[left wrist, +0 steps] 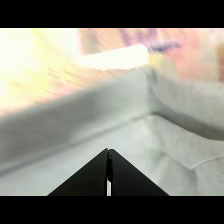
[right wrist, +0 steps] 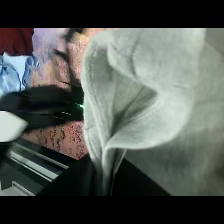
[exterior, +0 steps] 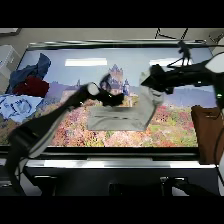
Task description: Fold the clothes and pants, and hang the long-sleeved shirts on hangers.
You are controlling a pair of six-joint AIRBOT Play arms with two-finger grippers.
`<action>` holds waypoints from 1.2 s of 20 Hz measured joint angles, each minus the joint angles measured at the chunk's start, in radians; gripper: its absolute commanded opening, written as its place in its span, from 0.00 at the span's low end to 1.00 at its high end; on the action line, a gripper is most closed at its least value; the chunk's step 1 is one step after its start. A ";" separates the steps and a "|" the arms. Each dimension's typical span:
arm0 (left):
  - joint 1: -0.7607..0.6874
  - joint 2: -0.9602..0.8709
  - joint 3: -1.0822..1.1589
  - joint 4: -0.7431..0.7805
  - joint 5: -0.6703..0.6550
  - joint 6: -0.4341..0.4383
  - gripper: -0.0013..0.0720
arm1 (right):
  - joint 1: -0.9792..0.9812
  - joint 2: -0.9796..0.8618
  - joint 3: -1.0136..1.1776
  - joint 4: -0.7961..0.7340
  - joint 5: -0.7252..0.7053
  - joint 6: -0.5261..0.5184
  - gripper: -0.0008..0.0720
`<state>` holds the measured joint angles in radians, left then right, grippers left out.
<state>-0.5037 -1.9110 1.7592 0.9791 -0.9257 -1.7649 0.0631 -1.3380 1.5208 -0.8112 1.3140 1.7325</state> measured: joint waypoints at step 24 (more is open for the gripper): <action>0.458 0.725 -0.002 0.405 -0.220 0.103 0.05 | -0.047 -0.365 -0.035 -0.131 -0.017 -0.021 0.93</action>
<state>-0.0460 -1.1862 1.7576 1.3838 -1.1461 -1.6623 0.0162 -1.7035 1.4857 -0.9424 1.2968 1.7119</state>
